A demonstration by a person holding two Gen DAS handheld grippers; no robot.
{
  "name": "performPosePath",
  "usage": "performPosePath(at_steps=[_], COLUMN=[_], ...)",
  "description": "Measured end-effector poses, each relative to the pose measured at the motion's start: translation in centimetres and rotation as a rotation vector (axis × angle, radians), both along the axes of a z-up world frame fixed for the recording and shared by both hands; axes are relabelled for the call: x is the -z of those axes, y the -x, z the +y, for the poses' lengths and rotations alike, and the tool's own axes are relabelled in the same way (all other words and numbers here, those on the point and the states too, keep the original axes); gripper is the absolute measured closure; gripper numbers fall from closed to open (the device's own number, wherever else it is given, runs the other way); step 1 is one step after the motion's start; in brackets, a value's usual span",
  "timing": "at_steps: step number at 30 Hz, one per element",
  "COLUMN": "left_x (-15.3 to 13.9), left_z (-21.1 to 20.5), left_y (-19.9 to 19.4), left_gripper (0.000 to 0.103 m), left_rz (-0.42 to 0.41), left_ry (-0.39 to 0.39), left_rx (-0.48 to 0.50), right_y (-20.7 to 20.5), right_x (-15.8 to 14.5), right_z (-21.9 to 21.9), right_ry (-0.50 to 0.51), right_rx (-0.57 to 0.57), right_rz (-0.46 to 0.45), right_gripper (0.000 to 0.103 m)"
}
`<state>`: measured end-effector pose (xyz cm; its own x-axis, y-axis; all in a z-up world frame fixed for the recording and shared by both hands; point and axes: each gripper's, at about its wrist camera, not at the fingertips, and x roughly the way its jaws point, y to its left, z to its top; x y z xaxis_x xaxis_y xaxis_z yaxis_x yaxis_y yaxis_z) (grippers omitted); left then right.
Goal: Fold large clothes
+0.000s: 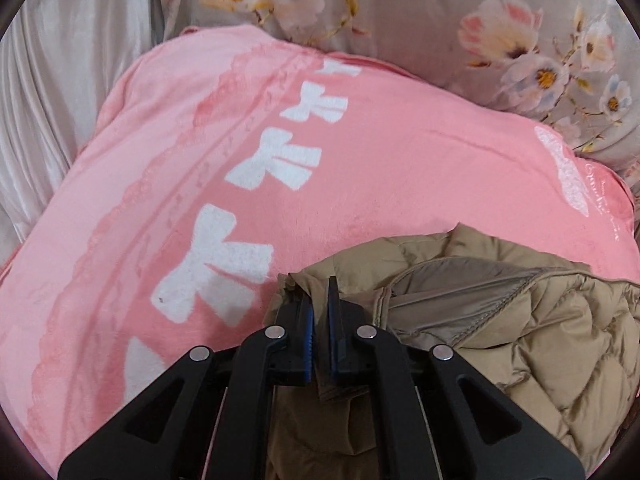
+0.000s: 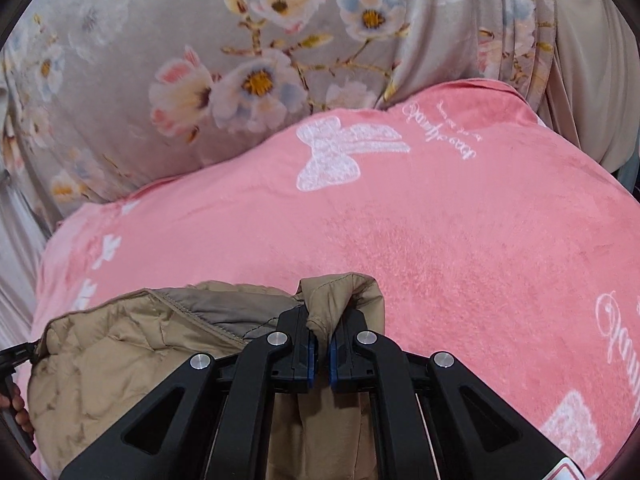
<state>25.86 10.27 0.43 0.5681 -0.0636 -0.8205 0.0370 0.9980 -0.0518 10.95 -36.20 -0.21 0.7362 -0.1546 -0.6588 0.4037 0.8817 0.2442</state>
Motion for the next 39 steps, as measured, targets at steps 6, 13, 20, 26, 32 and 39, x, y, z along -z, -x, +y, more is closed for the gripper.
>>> performPosePath(at_steps=[6,13,20,26,32,39], left_x=[2.5,3.9,4.7,4.7,-2.6,-11.0], left_z=[-0.7,-0.9,-1.2,-0.1,4.9,2.5], left_y=[-0.8,-0.9,-0.8,-0.7,3.5,7.1], left_gripper=[0.097,0.096,0.096,0.096,0.036,0.034], left_rz=[0.014,-0.012,-0.046,-0.06,-0.202,-0.277], left_ry=[-0.015,-0.015,-0.015,0.068,0.139,0.037], left_rx=[0.004,0.007,-0.001,-0.002,-0.106,0.042], right_y=[-1.2,-1.8,-2.4,-2.4,2.9,7.2], right_x=[2.7,5.1,6.2,6.4,1.2,-6.3], right_z=[0.3,0.6,0.3,-0.6,-3.3,1.1], right_ry=[0.008,-0.006,-0.048,-0.116,-0.211,0.02], right_rx=[0.0,-0.006,-0.016,-0.034,0.001,-0.011], right_rz=[0.061,0.097,0.117,0.116,-0.014,-0.147], right_gripper=[0.099,0.099,0.1,0.098,0.084,0.071])
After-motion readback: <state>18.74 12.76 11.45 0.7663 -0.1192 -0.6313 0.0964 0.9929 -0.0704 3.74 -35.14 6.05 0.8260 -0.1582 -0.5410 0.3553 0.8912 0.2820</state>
